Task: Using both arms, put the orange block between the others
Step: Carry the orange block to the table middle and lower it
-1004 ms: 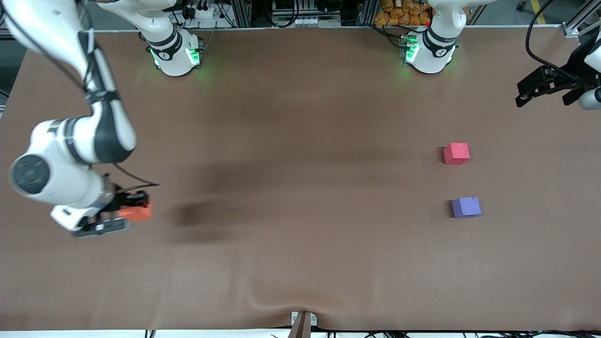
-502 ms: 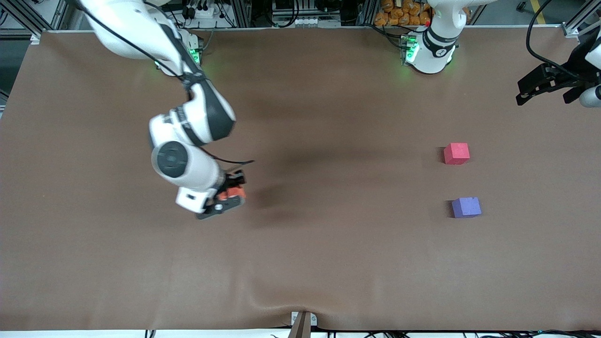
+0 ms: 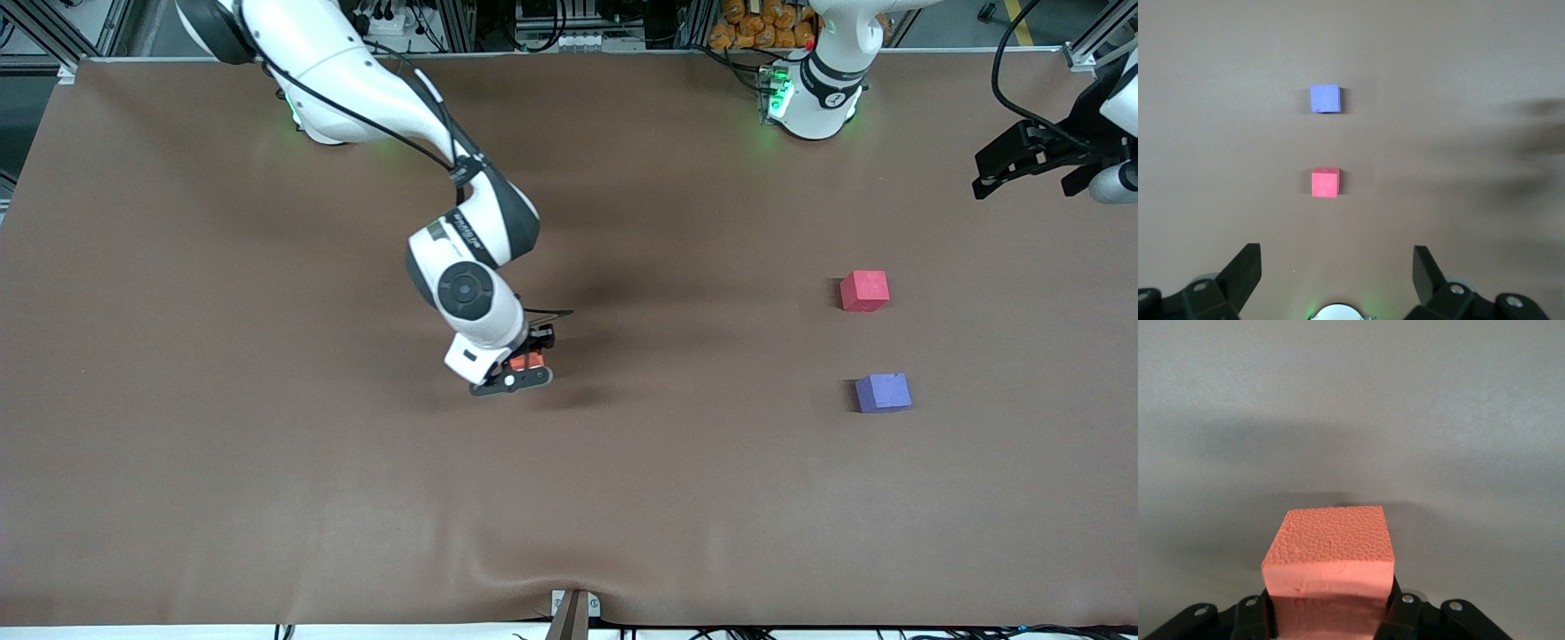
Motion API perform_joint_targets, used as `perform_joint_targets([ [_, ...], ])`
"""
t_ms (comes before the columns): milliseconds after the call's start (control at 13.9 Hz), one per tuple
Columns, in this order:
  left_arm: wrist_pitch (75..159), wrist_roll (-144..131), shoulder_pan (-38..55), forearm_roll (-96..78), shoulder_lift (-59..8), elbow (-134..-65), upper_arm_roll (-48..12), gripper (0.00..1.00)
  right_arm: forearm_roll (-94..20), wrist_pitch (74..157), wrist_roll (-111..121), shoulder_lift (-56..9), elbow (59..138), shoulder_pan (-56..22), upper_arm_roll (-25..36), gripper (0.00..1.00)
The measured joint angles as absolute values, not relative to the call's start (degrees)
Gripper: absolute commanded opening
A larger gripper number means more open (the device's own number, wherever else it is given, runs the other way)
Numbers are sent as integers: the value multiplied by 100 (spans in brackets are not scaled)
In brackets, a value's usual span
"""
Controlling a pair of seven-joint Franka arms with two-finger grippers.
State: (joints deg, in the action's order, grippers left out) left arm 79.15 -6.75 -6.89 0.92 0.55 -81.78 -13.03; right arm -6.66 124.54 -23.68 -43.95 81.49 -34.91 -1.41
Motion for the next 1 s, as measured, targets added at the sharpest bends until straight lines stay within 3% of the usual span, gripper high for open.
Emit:
perform_joint_targets([
  [574, 7853, -675, -689, 92, 55, -8208, -1306, 100, -781, 12431, -2591, -4750, 8066, -3496, -105, 0],
  [646, 7853, -675, -689, 92, 55, -8208, -1306, 100, -781, 12429, -2636, -4770, 8037, -3496, -104, 10],
  [717, 7853, -675, -690, 92, 55, -8208, -1301, 100, -781, 12416, -2649, -4773, 8026, -3496, -104, 44],
  [789, 7853, -675, -692, 92, 55, -8208, -1291, 100, -781, 12416, -2653, -4778, 8020, -3496, -103, 97],
  [1004, 7920, -675, -702, 92, 53, -8226, -1253, 100, -781, 12419, -2656, -4790, 8012, -3498, -105, 100],
])
